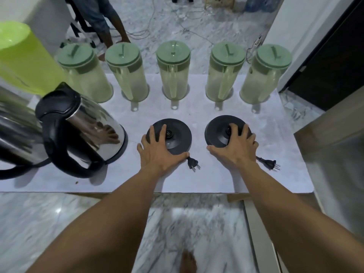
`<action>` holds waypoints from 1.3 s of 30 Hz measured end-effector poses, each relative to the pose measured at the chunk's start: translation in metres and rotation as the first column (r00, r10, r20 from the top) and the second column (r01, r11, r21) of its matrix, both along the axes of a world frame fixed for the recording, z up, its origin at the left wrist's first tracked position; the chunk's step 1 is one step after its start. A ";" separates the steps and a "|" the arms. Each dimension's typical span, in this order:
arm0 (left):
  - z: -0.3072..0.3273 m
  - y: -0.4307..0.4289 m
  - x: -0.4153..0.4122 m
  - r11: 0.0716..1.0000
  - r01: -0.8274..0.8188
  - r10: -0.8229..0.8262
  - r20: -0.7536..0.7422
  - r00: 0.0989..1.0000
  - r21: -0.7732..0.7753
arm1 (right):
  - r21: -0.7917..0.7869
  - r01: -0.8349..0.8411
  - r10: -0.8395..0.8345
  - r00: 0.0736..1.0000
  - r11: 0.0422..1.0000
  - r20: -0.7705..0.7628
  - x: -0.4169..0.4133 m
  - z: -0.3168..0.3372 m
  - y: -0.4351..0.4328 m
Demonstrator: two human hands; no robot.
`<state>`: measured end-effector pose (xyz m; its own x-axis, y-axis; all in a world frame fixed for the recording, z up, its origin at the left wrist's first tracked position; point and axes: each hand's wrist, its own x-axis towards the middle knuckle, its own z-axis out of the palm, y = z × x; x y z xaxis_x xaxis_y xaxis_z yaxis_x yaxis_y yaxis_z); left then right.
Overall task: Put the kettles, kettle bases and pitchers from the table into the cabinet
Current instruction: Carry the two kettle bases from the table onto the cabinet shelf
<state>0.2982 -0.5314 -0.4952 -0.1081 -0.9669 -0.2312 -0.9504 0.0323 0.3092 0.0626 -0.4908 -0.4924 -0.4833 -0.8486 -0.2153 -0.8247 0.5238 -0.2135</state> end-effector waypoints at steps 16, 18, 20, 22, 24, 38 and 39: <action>0.013 0.006 -0.011 0.994 -0.031 0.017 -0.132 0.991 -0.105 | -0.057 -0.039 0.043 0.996 0.998 0.080 -0.011 0.002 -0.005; 0.011 0.006 -0.011 0.995 -0.029 0.016 -0.124 0.992 -0.099 | -0.064 -0.031 0.037 0.995 0.997 0.097 -0.012 -0.001 -0.004; 0.008 0.007 -0.010 0.995 -0.030 0.019 -0.114 0.993 -0.094 | -0.045 -0.038 0.043 0.993 0.998 0.112 -0.011 -0.007 -0.001; 0.005 0.007 -0.009 0.995 -0.027 0.016 -0.109 0.994 -0.099 | -0.044 -0.043 0.048 0.992 0.998 0.120 -0.010 -0.010 0.000; 0.003 0.005 -0.007 0.995 -0.025 0.015 -0.099 0.995 -0.097 | -0.079 -0.047 0.056 0.991 0.996 0.124 -0.009 -0.010 -0.002; 0.016 0.006 -0.008 0.993 0.013 -0.025 -0.103 0.994 -0.117 | -0.100 -0.039 0.055 0.984 0.994 0.168 -0.015 0.013 0.002; 0.017 0.006 -0.008 0.992 0.020 -0.033 -0.101 0.994 -0.127 | -0.096 -0.041 0.057 0.984 0.995 0.170 -0.016 0.016 0.003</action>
<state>0.2903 -0.5255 -0.4778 -0.1514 -0.9839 -0.0945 -0.9119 0.1022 0.3975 0.0468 -0.4882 -0.4764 -0.4029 -0.8903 -0.2122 -0.7954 0.4553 -0.4000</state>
